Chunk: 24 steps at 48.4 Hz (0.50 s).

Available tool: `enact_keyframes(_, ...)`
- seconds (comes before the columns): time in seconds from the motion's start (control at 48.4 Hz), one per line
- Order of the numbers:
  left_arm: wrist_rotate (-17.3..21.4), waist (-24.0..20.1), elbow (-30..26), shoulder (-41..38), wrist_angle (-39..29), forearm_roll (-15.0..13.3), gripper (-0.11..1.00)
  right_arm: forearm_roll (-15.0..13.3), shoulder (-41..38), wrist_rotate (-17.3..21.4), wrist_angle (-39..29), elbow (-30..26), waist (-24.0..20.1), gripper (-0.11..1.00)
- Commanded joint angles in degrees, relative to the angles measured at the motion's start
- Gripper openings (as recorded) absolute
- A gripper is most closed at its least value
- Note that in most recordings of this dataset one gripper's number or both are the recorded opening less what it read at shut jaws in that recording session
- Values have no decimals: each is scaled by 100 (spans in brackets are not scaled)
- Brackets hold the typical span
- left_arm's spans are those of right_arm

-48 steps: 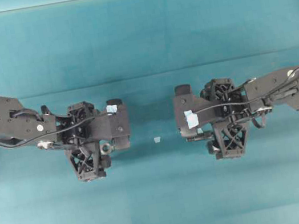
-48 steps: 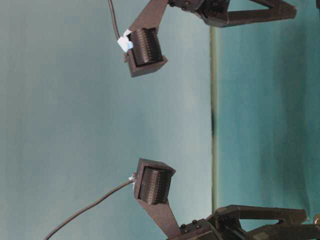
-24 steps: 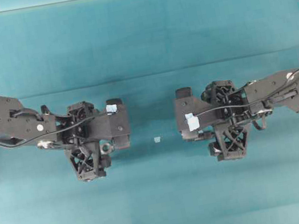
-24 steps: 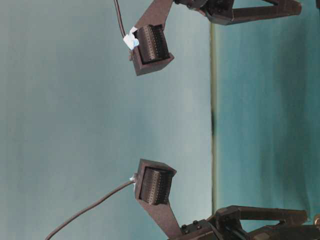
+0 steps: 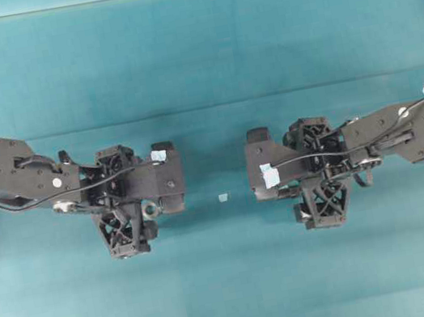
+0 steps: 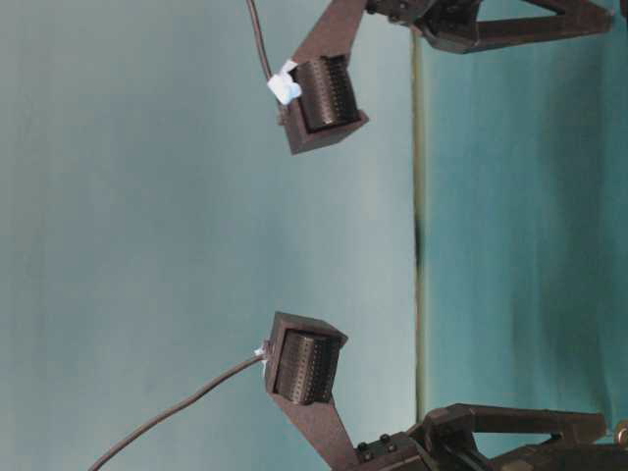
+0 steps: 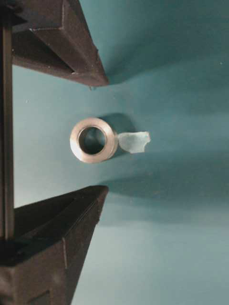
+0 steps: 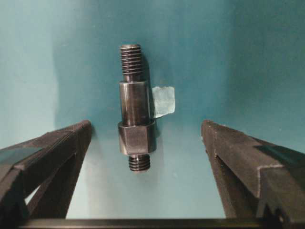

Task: Insert the washer onto the shaft with both hands.
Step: 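Close the left gripper on the washer and the right on the shaft collar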

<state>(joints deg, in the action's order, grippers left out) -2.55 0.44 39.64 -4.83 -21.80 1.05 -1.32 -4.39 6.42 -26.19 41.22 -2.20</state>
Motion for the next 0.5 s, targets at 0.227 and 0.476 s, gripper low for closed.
enact_keyframes(0.227, 26, 18, -35, 44, 9, 9, 88, -9, 18, -18, 26, 18, -18, 72)
enact_keyframes(0.476, 26, 35, -35, 44, 9, 9, 88, -9, 18, -18, 26, 26, -18, 70)
